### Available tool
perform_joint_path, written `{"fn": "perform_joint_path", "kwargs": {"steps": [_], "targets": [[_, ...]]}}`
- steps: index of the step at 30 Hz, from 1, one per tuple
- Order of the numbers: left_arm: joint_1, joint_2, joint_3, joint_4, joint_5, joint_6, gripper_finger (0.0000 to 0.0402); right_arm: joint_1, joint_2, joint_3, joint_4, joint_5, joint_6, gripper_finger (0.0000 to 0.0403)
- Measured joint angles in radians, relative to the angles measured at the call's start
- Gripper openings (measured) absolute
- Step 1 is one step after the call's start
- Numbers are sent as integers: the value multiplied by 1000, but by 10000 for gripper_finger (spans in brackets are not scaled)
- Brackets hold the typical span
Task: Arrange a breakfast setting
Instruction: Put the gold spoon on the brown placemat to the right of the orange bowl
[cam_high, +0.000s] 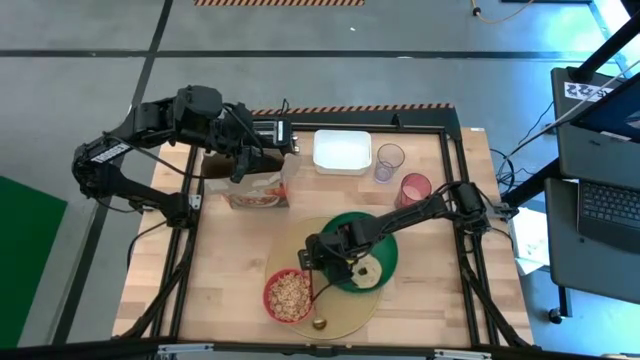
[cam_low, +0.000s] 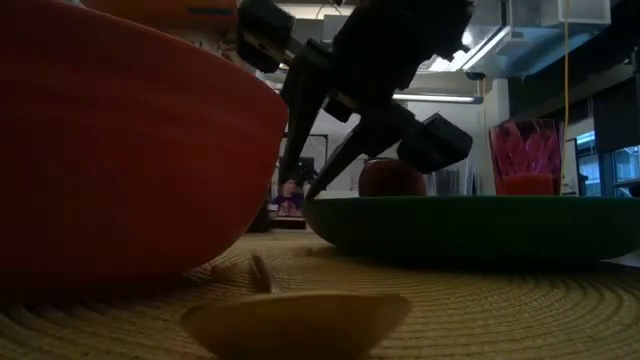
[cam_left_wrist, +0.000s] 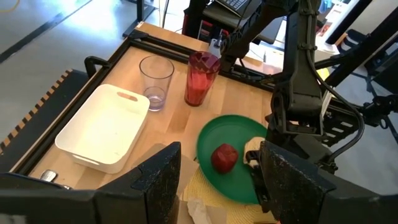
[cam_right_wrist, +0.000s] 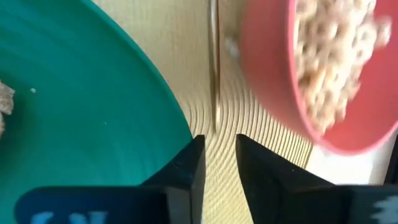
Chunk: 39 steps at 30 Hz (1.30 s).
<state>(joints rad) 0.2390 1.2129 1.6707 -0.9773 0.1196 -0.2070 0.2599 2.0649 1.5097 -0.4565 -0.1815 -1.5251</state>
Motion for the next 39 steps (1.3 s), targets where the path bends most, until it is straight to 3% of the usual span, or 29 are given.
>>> {"fn": "perform_joint_path", "kwargs": {"steps": [5, 12, 15, 21, 23, 30, 39], "targets": [[0, 0, 0, 0, 0, 0, 212, -1, -10, 14, -51, 104, 30, 107], [0, 0, 0, 3, 0, 0, 212, 1, -33, 118, -234, 114, 340, 108], [0, 0, 0, 6, 0, 0, 212, 3, -46, 166, -262, 70, 484, 108], [0, 0, 0, -5, 3, 0, 212, 37, -48, 232, -198, -131, 860, 108], [-3, 0, 0, -13, 22, 0, 212, 64, -48, 217, -140, -132, 989, 107], [-57, 0, 0, -65, 19, -1, 212, 170, -48, 128, 39, 35, 1338, 62], [-122, 0, 0, -64, 15, -26, 212, 301, -47, -5, 179, 232, 1546, 8]]}}
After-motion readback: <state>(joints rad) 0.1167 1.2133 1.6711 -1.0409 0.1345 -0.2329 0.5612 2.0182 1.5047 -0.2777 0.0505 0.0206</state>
